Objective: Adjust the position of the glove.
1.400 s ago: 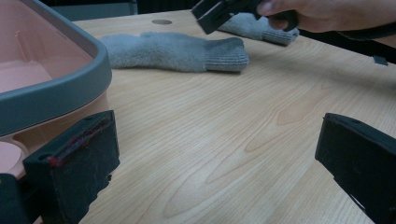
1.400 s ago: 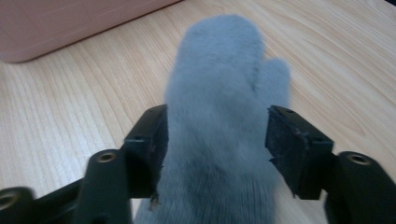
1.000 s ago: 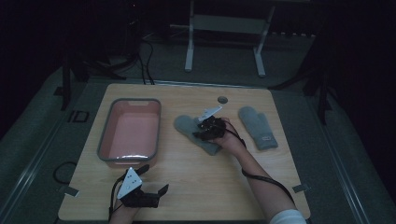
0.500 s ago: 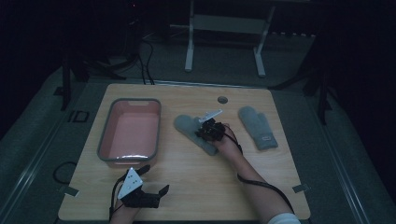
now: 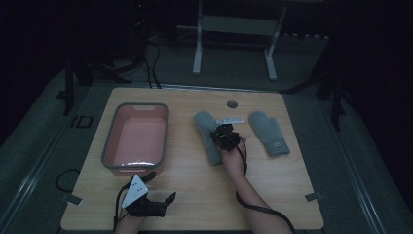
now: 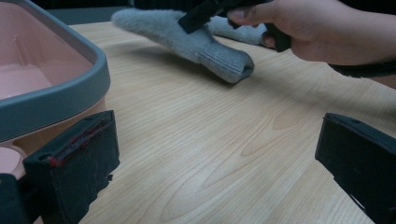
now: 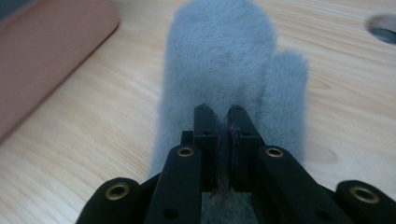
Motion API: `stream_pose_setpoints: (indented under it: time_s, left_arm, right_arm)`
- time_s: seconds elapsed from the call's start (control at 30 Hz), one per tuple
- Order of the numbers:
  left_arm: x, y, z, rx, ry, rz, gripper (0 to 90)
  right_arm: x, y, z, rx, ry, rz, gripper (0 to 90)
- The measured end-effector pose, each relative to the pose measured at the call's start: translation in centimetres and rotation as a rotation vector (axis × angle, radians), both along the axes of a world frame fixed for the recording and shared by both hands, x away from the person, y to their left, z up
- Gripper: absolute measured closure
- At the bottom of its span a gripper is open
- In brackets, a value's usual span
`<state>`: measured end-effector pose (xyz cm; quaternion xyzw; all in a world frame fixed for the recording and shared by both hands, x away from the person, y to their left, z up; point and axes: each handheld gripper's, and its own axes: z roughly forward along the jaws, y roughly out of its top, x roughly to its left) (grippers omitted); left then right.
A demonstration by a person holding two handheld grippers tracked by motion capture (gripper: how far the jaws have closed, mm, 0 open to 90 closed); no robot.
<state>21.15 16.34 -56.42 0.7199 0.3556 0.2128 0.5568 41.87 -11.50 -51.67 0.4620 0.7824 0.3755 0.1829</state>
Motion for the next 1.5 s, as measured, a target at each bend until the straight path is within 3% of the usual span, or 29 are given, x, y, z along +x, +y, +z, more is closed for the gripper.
stream_pose_setpoints:
  time_s: [0.17, 0.33, 0.47, 0.67, 0.87, 0.97, 1.2, 1.23, 1.3, 1.4, 1.5]
  left_arm:
    - [0.0, 0.0, 0.1, -0.001, -0.004, -0.003, 0.1]
    - [-0.1, 0.0, 0.1, -0.001, -0.006, -0.007, 0.1]
    - [-0.1, 0.0, 0.1, -0.006, -0.008, -0.006, 0.1]
    - [-0.1, 0.1, 0.1, -0.003, -0.006, -0.008, 0.1]
    - [-0.1, 0.0, 0.1, -0.002, -0.006, -0.009, 0.1]
    - [-0.1, 0.1, 0.1, -0.001, -0.005, -0.009, 0.1]
    - [-0.1, 0.0, 0.1, -0.001, -0.007, -0.013, 0.1]
    - [-0.1, 0.0, 0.1, 0.004, -0.005, -0.014, 0.1]
    - [0.0, -0.1, 0.0, 0.004, -0.003, -0.012, 0.1]
    - [-0.1, -0.1, 0.0, 0.005, -0.004, -0.013, 0.1]
    - [-0.1, -0.1, 0.0, 0.003, -0.003, -0.013, 0.1]
  right_arm:
    - [-1.1, 0.1, 0.3, -0.011, -0.04, -0.115, 84.3]
    - [-1.5, 0.0, -0.4, 0.051, 0.004, -0.2, 84.2]
    - [-1.2, 0.2, -1.9, 0.049, 0.033, -0.24, 84.0]
    - [-0.7, 0.3, -3.3, 0.049, 0.069, -0.223, 76.5]
    - [-0.9, 0.3, -2.0, 0.016, 0.044, -0.151, 57.1]
    - [-1.0, -0.3, -0.8, 0.033, 0.032, -0.107, 51.3]
    - [-1.2, -2.3, 0.8, 0.069, 0.002, -0.038, 45.5]
    - [-1.1, -3.6, 1.2, 0.073, -0.003, -0.027, 44.7]
    - [-1.0, -4.4, 1.5, 0.081, -0.007, -0.023, 44.7]
    - [-0.7, -6.1, 2.0, 0.075, -0.02, -0.005, 43.6]
    - [-0.3, -7.8, 2.3, 0.023, -0.046, -0.002, 44.1]
